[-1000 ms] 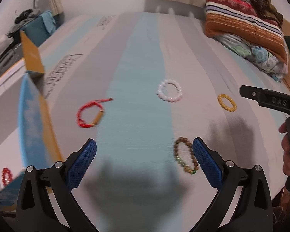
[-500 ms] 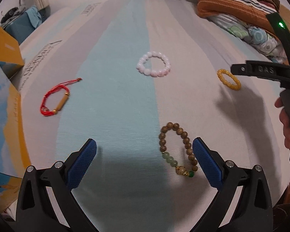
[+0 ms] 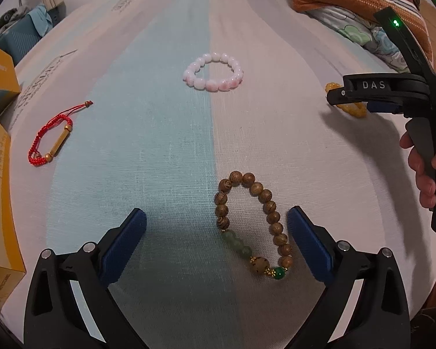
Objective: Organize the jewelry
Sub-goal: 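Grasp the wooden bead bracelet with the left tool while the right tool grasps the yellow bead bracelet, then lift the wooden bead bracelet with the left tool while the right tool lifts the yellow bracelet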
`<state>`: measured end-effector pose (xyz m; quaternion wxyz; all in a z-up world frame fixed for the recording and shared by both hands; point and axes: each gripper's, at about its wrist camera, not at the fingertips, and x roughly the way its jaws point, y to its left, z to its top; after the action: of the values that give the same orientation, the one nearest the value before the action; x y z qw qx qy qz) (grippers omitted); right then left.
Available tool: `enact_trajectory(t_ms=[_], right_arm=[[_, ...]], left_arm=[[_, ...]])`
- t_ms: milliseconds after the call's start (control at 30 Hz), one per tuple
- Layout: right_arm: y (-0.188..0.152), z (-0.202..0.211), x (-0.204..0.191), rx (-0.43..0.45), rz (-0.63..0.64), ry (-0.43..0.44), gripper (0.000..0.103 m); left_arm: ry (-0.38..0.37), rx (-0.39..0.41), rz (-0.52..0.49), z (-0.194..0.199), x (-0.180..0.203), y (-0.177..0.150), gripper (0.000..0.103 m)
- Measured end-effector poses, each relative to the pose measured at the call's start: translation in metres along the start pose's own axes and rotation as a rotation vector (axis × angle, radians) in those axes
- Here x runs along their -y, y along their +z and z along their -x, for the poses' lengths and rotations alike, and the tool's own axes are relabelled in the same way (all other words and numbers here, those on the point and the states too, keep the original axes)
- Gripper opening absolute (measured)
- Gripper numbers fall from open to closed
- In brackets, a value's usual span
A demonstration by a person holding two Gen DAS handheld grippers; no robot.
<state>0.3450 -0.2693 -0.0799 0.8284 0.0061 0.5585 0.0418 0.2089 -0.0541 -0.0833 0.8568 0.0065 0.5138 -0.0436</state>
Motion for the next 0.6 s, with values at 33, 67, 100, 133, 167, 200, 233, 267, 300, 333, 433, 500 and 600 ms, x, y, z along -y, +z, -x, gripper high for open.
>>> enact_trajectory(t_ms=[33, 67, 100, 133, 167, 200, 233, 267, 300, 333, 433, 500, 600], right_arm=[[0.0, -0.001, -0.001, 0.0, 0.002, -0.003, 0.088], [0.002, -0.001, -0.002, 0.001, 0.004, -0.006, 0.086], [0.003, -0.001, -0.004, 0.001, 0.006, -0.006, 0.082], [0.003, -0.001, -0.005, 0.0, 0.007, -0.008, 0.08], [0.004, -0.002, -0.006, -0.001, 0.007, -0.011, 0.077], [0.004, -0.001, -0.008, -0.002, 0.007, -0.01, 0.072], [0.005, 0.0, -0.009, -0.003, 0.011, -0.012, 0.069], [0.005, 0.0, -0.01, -0.004, 0.018, -0.013, 0.064], [0.006, 0.0, -0.011, -0.006, 0.025, -0.009, 0.056], [0.011, -0.002, -0.007, -0.009, 0.031, -0.007, 0.053], [0.011, 0.0, -0.01, -0.014, 0.045, 0.001, 0.036], [0.009, 0.001, -0.013, -0.015, 0.053, 0.002, 0.019], [0.007, 0.002, -0.014, -0.007, 0.058, 0.01, 0.009]], left_arm=[[-0.001, 0.0, 0.001, 0.0, 0.0, 0.0, 0.093], [-0.002, 0.002, 0.004, 0.0, -0.001, 0.0, 0.092], [-0.001, 0.003, 0.005, 0.0, 0.0, -0.001, 0.089], [-0.001, 0.002, 0.006, 0.0, 0.0, 0.0, 0.084], [-0.005, 0.005, 0.008, 0.002, -0.001, 0.001, 0.081], [-0.01, 0.007, 0.011, 0.003, -0.002, 0.001, 0.073], [-0.013, 0.007, 0.013, 0.003, -0.002, 0.001, 0.066], [-0.012, 0.007, 0.013, 0.004, -0.003, 0.001, 0.062], [-0.011, 0.006, 0.014, 0.005, -0.004, 0.001, 0.055], [-0.013, 0.006, 0.016, 0.006, -0.004, 0.001, 0.047], [-0.014, 0.005, 0.021, 0.008, -0.007, 0.002, 0.026], [-0.021, 0.001, 0.024, 0.009, -0.009, 0.002, 0.01], [-0.033, -0.003, 0.026, 0.009, -0.007, 0.005, 0.007]])
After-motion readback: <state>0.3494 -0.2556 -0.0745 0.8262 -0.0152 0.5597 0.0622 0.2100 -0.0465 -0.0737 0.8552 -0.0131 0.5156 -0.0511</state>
